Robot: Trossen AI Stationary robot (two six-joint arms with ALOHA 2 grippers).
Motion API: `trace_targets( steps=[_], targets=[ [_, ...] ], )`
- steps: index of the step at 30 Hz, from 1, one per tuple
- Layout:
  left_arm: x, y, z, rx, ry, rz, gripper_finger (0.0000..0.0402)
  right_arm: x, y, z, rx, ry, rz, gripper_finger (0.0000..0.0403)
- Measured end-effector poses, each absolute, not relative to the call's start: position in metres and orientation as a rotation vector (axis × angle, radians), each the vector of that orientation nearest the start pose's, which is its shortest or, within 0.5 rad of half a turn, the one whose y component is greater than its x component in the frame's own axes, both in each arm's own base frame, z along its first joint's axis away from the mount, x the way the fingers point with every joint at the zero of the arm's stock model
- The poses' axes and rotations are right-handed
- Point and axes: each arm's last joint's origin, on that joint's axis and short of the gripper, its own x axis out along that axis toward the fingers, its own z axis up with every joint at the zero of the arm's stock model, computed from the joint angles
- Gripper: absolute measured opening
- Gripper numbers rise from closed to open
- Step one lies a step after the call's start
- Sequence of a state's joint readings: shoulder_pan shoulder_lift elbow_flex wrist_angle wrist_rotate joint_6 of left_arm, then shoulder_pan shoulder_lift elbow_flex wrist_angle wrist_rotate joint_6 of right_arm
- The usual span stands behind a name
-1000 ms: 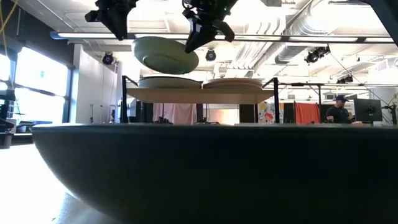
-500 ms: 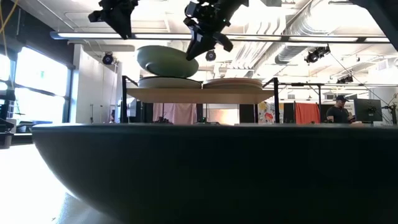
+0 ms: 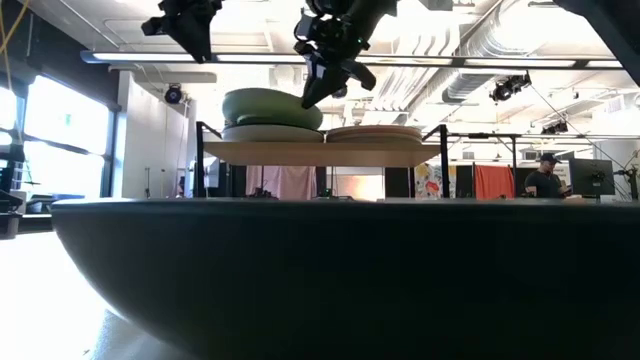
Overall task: Place and stack plates onto a shelf
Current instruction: Stack the light green plate on top of the black plate on the shelf
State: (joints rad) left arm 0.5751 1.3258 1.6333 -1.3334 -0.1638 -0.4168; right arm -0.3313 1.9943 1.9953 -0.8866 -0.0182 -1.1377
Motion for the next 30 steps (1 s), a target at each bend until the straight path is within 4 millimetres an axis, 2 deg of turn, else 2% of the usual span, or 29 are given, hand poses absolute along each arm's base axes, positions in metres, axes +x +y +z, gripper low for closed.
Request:
trace_targets(
  steps=[11, 23, 30],
  targets=[
    [0.1831, 0.1241, 0.4085, -0.58, 0.878, 0.875, 0.0074, 0.4171, -0.1411, 0.3217, -0.907, 0.964, 0.197, 0.0003],
    [0.1831, 0.124, 0.4085, -0.581, 0.879, 0.874, 0.0074, 0.4176, -0.1423, 0.3227, -0.939, 1.012, 0.115, 0.0058],
    [0.1831, 0.1236, 0.4082, -0.588, 0.883, 0.863, 0.0074, 0.4194, -0.1437, 0.3252, -0.918, 0.998, 0.05, 0.0064]
  ],
)
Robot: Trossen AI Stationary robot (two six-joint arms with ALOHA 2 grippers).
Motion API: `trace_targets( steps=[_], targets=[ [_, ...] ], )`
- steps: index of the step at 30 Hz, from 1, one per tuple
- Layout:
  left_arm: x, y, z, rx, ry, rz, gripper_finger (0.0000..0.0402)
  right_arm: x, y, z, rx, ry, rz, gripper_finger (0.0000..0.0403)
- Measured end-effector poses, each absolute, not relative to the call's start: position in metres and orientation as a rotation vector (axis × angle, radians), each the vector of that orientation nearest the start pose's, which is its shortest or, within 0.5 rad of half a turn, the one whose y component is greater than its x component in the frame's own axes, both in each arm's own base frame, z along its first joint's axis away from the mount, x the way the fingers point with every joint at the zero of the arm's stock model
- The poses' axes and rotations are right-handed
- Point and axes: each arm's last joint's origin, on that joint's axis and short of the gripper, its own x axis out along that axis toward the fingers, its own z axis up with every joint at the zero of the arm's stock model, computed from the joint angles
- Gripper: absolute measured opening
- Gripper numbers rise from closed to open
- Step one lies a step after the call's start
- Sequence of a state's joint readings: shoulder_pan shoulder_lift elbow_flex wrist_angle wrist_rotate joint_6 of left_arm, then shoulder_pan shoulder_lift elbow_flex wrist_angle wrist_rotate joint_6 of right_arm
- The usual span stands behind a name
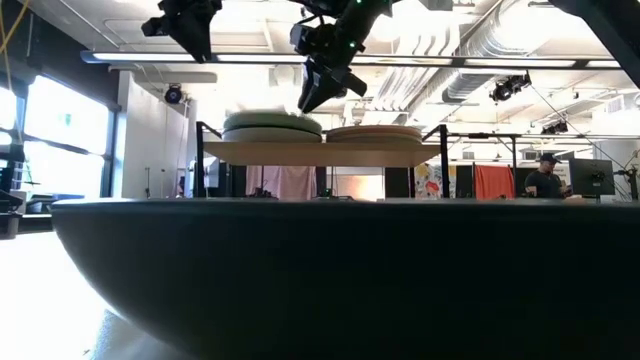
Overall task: Place and stack plates onto a shelf
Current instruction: Stack the light green plate on top of the black plate on the shelf, then stack the blue plate on top of the light green plate on the shelf
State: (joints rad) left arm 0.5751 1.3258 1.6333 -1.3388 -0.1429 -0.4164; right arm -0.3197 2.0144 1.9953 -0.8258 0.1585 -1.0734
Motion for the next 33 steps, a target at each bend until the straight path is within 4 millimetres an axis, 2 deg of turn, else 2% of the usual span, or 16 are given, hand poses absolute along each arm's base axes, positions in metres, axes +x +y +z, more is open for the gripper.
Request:
trace_targets(
  steps=[11, 17, 26, 33],
  targets=[
    [0.185, 0.121, 0.408, -0.643, 0.889, 0.775, 0.0074, 0.422, -0.13, 0.325, -0.938, 1.008, 0.068, 0.0064],
    [0.189, 0.114, 0.408, -0.666, 0.899, 0.685, 0.0074, 0.413, -0.117, 0.337, -0.927, 1.067, -0.009, 0.0064],
    [0.201, 0.091, 0.408, -0.607, 0.931, 0.578, 0.0074, 0.39, -0.084, 0.364, -0.708, 1.04, -0.081, 0.0064],
    [0.209, 0.071, 0.408, -0.582, 0.95, 0.504, 0.0074, 0.37, -0.043, 0.382, -0.535, 1.026, -0.105, 0.0064]
  ],
)
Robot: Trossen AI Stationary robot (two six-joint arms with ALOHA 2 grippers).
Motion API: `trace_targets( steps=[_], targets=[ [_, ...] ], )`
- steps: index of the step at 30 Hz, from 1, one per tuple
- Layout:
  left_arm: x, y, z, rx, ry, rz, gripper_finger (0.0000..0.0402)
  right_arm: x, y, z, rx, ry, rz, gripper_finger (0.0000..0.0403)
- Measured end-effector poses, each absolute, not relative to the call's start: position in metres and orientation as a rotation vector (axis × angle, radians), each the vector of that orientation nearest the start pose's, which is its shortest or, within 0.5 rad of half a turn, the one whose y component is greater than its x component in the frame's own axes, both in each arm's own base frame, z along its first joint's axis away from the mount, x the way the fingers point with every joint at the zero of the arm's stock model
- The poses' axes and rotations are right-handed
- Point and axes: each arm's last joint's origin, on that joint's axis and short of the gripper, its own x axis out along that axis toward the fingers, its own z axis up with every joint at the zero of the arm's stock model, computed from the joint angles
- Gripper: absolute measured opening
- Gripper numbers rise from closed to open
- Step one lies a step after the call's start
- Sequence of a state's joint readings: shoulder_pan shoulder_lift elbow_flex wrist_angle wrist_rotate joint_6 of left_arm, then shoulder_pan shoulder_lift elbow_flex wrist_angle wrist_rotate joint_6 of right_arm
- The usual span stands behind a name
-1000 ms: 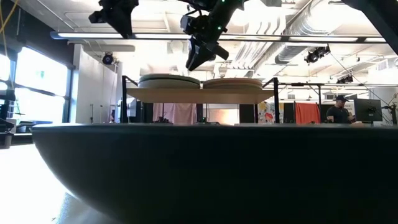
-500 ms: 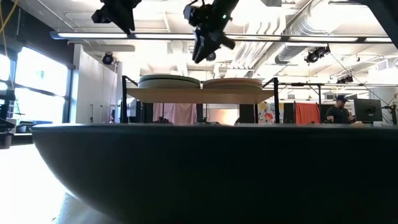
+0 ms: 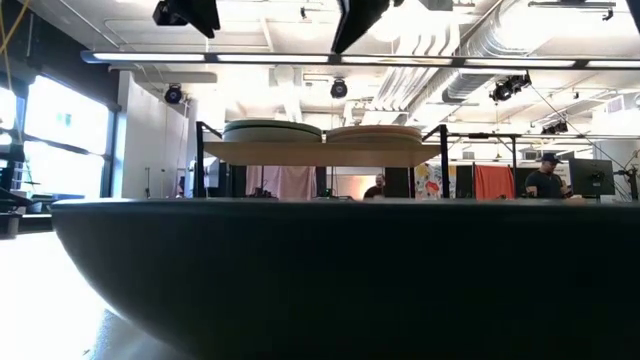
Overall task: Place and stack plates onto a shelf
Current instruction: Stack the blue plate on top of the light green plate on the shelf
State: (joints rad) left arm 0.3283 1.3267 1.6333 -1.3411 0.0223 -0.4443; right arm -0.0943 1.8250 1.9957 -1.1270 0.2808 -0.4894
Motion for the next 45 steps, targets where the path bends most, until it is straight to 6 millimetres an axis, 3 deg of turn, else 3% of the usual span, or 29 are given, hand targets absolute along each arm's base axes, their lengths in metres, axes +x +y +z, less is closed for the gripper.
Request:
trace_targets(
  steps=[10, 22, 34, 45],
  targets=[
    [0.231, 0.046, 0.398, -0.523, 1.025, 0.406, 0.0078, 0.35, 0.015, 0.391, -0.346, 1.037, -0.107, 0.0064],
    [0.264, 0.018, 0.374, -0.584, 1.151, 0.338, 0.0135, 0.326, 0.068, 0.384, -0.206, 1.173, -0.087, 0.0064],
    [0.318, -0.023, 0.321, -0.624, 1.309, 0.384, 0.0125, 0.307, 0.123, 0.382, -0.163, 1.217, 0.105, 0.0064],
    [0.36, -0.08, 0.262, -0.589, 1.38, 0.346, 0.0117, 0.297, 0.145, 0.382, -0.144, 1.215, 0.123, 0.0064]
  ],
)
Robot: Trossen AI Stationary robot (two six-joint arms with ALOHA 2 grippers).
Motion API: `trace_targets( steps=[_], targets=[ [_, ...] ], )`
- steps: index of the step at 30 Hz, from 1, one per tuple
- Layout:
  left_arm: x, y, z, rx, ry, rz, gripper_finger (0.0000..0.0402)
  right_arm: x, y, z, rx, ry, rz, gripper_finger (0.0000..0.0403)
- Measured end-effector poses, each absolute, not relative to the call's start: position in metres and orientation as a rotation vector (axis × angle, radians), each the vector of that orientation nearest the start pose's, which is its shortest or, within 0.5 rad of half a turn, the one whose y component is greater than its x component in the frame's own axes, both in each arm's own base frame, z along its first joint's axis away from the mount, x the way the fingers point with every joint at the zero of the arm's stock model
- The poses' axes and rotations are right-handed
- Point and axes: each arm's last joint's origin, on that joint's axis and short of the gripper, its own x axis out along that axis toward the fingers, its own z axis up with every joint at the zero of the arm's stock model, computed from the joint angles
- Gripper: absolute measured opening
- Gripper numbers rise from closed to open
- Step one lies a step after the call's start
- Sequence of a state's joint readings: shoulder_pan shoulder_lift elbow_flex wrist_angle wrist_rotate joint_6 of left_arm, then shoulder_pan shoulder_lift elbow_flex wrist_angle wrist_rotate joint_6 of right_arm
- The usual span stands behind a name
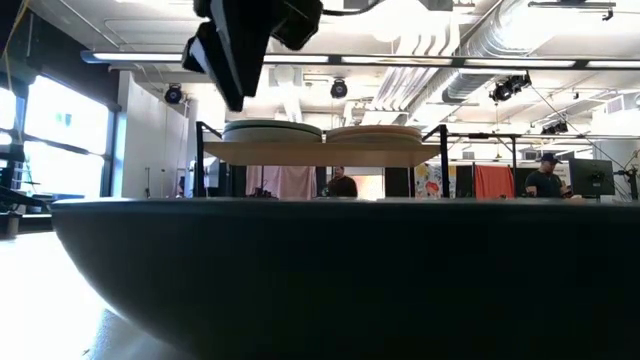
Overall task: Place and stack plates onto a shelf
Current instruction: Stack the blue plate on top of the light green plate on the shelf
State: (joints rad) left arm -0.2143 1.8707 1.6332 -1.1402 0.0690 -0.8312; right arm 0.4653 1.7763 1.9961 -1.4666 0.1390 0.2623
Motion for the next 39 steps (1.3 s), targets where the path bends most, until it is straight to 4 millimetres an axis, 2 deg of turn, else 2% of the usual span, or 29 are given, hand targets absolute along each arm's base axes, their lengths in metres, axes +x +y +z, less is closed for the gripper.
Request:
trace_targets(
  steps=[5, 21, 30, 39],
  targets=[
    [0.37, -0.097, 0.241, -0.601, 1.403, 0.336, 0.0117, 0.295, 0.149, 0.383, -0.151, 1.214, 0.135, 0.0064],
    [0.394, -0.128, 0.203, -0.638, 1.343, 0.295, 0.0117, 0.294, 0.151, 0.382, -0.136, 1.211, 0.121, 0.0064],
    [0.401, -0.134, 0.176, -0.63, 1.373, 0.317, 0.0117, 0.294, 0.153, 0.383, -0.137, 1.209, 0.125, 0.0064],
    [0.404, -0.136, 0.16, -0.649, 1.42, 0.309, 0.0117, 0.294, 0.153, 0.383, -0.13, 1.21, 0.121, 0.0064]
  ],
)
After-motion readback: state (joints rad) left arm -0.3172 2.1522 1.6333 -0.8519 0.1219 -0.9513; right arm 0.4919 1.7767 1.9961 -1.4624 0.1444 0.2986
